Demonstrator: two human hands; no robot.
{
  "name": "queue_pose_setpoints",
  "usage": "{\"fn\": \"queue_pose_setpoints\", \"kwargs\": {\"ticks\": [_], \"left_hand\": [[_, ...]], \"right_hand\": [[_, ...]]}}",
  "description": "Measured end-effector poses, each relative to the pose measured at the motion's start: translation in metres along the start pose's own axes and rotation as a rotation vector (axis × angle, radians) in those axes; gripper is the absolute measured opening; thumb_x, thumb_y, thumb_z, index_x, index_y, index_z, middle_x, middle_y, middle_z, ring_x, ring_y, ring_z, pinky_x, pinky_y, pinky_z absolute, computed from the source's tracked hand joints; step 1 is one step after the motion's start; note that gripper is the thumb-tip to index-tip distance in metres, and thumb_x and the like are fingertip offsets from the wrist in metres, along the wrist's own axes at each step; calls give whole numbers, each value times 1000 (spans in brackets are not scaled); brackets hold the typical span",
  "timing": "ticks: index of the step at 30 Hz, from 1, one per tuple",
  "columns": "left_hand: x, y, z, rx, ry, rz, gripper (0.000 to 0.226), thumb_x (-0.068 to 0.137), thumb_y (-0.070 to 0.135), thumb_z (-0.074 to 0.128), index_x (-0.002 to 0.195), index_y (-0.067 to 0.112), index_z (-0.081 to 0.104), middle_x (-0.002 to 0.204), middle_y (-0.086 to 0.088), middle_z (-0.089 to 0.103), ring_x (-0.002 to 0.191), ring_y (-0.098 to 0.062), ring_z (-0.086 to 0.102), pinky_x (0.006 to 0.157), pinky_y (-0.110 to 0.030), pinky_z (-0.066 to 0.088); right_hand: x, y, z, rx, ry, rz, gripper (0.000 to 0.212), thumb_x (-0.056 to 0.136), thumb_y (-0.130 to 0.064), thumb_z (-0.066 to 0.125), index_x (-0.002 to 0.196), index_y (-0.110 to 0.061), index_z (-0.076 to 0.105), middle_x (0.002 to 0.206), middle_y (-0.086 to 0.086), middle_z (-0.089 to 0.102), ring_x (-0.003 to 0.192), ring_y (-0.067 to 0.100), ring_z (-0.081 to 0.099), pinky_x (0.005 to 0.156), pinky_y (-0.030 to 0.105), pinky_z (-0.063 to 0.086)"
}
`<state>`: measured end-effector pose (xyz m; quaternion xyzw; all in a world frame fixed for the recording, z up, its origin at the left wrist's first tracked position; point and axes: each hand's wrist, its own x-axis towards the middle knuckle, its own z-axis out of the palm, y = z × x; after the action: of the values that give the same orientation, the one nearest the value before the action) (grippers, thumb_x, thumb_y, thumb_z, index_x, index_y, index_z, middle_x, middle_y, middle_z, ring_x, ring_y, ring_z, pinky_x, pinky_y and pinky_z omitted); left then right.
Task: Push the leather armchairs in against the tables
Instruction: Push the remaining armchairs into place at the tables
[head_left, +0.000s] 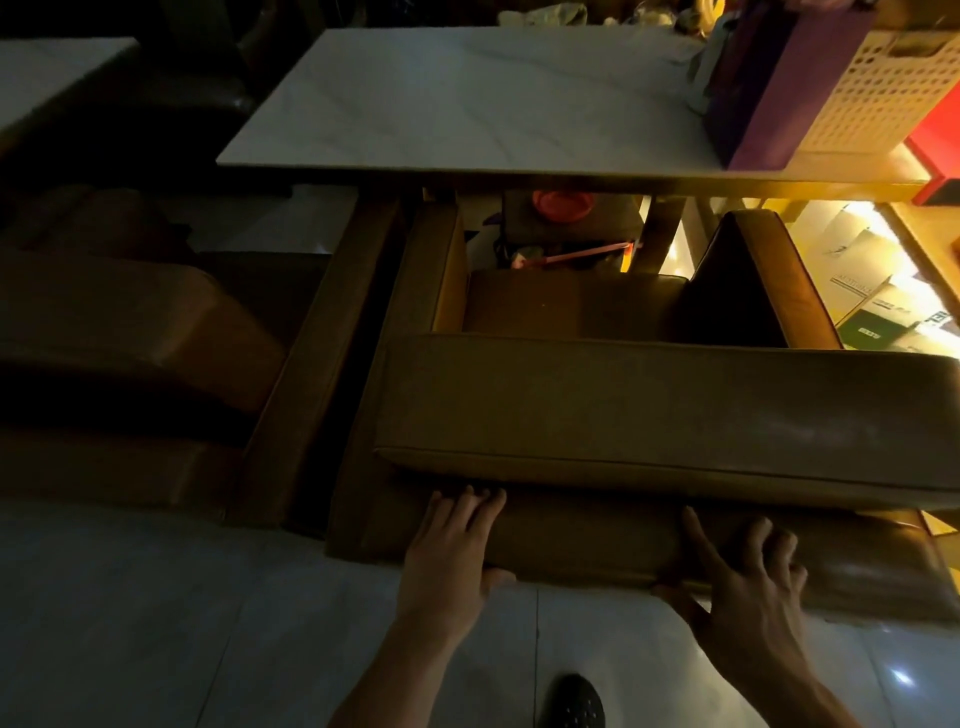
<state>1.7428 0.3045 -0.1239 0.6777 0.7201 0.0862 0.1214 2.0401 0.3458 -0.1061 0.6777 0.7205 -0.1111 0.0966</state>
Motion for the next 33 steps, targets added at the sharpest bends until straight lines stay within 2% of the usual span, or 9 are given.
{"fn": "queue_pose_setpoints", "kwargs": {"ticks": [2, 6, 10, 14, 20, 23, 25, 28, 33], "left_hand": [[1, -1, 1, 4, 4, 5, 89, 76, 63, 68, 150, 40, 23, 146, 11, 37, 131, -16, 11, 114, -37, 16], [3, -3, 5, 4, 12, 18, 90, 75, 64, 69, 149, 40, 25, 144, 11, 39, 131, -16, 14, 114, -38, 23], [12, -1, 5, -1, 6, 27, 89, 76, 62, 69, 150, 39, 25, 145, 11, 38, 134, -17, 15, 116, -40, 23], [26, 12, 1, -11, 6, -11, 88, 76, 57, 73, 150, 36, 29, 146, 8, 39, 135, -20, 15, 114, -43, 30], [22, 8, -1, -25, -5, -35, 88, 78, 55, 72, 150, 37, 25, 150, 6, 36, 138, -21, 18, 117, -39, 16], [18, -2, -2, -22, -1, -16, 87, 79, 56, 70, 150, 39, 24, 150, 9, 35, 134, -16, 12, 116, -34, 8], [16, -7, -2, -22, -5, -7, 86, 79, 57, 69, 150, 40, 23, 150, 10, 34, 135, -15, 12, 117, -33, 8], [16, -9, -3, -35, -25, -11, 86, 81, 56, 68, 151, 41, 20, 152, 11, 31, 139, -18, 13, 118, -36, 13], [17, -8, -4, -51, -60, -18, 86, 83, 56, 65, 152, 42, 15, 157, 11, 23, 144, -21, 10, 119, -38, 14]], "right_hand": [[1, 0, 2, 31, 41, -3, 93, 77, -77, 48, 153, -28, 30, 151, 39, 23, 136, 61, 15, 103, 70, 34], [5, 2, 4, 40, 48, -15, 94, 76, -84, 39, 151, -27, 35, 146, 41, 30, 131, 64, 24, 96, 72, 39], [15, 3, -1, -28, -29, 14, 96, 74, -82, 35, 156, -36, 11, 155, 35, 14, 138, 59, 9, 108, 68, 32], [25, 6, -15, -112, -21, 2, 94, 76, -83, 27, 155, -42, -1, 156, 31, 10, 140, 56, 8, 112, 59, 32], [18, -3, -19, -97, -29, 19, 94, 75, -84, 26, 156, -41, 8, 154, 30, 15, 138, 53, 17, 108, 55, 36], [12, -10, -17, -32, -16, 22, 93, 77, -89, 30, 154, -36, 27, 150, 35, 24, 133, 55, 23, 102, 61, 38], [9, -15, -17, -3, -1, 24, 97, 73, -88, 22, 151, -32, 36, 146, 38, 29, 130, 57, 28, 98, 63, 40], [8, -19, -17, -30, -27, 41, 103, 67, -87, 11, 153, -34, 31, 148, 37, 27, 131, 57, 26, 99, 62, 39], [9, -20, -18, -36, -44, 43, 105, 67, -90, 13, 153, -33, 28, 149, 40, 28, 134, 60, 24, 101, 65, 38]]}}
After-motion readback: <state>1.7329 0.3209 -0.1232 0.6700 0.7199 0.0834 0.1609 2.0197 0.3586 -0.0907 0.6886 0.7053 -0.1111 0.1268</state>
